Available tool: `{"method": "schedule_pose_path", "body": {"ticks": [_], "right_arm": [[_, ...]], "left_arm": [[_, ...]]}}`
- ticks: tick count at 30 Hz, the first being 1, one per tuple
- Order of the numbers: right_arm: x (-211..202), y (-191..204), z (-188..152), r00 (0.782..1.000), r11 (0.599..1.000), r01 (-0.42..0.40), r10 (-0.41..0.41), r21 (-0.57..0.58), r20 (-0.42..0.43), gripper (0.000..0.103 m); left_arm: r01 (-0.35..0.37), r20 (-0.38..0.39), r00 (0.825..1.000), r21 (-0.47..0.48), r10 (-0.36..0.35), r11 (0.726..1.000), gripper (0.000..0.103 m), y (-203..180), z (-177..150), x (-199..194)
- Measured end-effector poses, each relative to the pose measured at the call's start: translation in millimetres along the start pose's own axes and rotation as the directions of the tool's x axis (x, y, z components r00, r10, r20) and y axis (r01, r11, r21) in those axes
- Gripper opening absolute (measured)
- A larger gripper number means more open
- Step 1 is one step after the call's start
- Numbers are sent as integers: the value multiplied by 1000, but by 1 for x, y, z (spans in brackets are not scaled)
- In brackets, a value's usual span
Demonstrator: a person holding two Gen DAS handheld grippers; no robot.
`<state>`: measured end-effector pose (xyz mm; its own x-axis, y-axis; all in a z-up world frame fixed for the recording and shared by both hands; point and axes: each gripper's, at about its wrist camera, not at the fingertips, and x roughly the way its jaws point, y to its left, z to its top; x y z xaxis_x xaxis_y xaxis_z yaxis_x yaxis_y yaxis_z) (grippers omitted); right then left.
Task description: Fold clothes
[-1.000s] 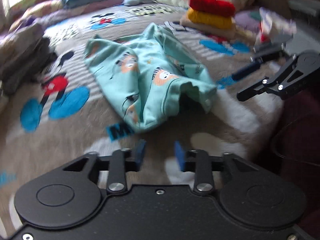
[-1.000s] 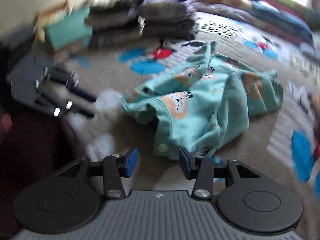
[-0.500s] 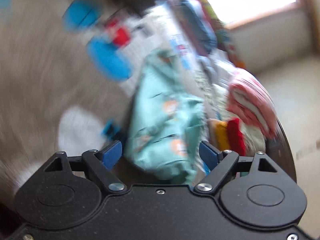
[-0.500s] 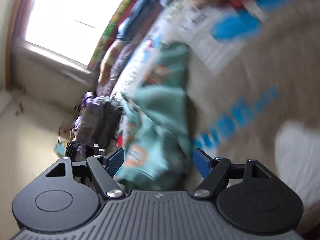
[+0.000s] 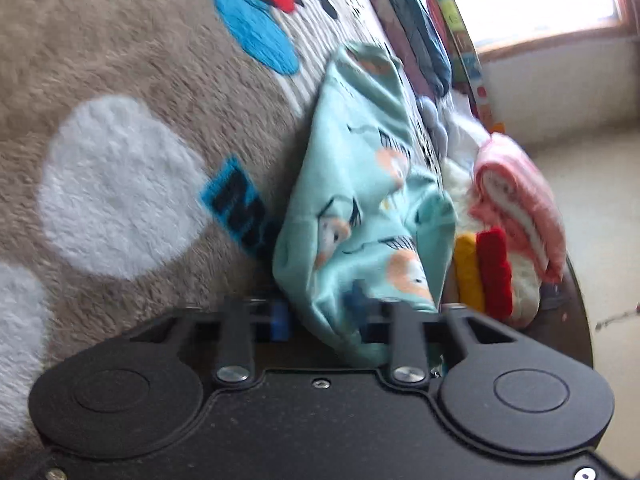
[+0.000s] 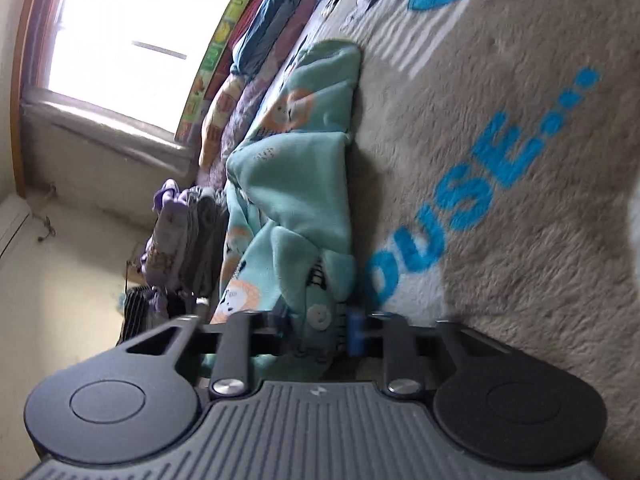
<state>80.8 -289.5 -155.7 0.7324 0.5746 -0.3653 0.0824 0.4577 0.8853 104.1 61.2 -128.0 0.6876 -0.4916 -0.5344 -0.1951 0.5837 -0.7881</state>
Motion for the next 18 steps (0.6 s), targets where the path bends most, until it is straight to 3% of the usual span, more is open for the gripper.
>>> {"method": "schedule_pose_path", "body": {"ticks": [5, 9, 11, 12, 13, 14, 16, 18], "right_arm": [[-50, 22, 8, 998, 995, -14, 21, -95, 65, 17], [-37, 10, -2, 995, 978, 94, -97, -188, -9, 17], [-35, -6, -11, 995, 987, 93, -96, -129, -16, 17], [-40, -11, -13, 998, 995, 60, -61, -84, -9, 20], [-39, -11, -11, 999, 997, 34, -35, -70, -14, 29], [-44, -8, -11, 999, 995, 30, -31, -91, -10, 43], [-55, -3, -8, 1000, 993, 24, -21, -119, 23, 54], [-62, -5, -2, 998, 996, 21, -16, -84, 60, 56]], "left_arm": [[-58, 26, 998, 81, 56, 995, 5, -1, -6, -15], [-105, 51, 994, 142, 98, 984, 5, -1, -12, -26], [-128, 64, 991, 172, 119, 977, 7, -1, -14, -32], [-140, 71, 989, 187, 129, 972, 8, -1, -16, -35], [-152, 78, 987, 201, 139, 968, 20, -1, -17, -38], [-164, 85, 985, 216, 149, 963, 27, -1, -18, -41], [-188, 99, 981, 244, 168, 951, 27, -1, -21, -47], [-220, 151, 972, 335, 179, 916, 27, -15, -29, -56]]}}
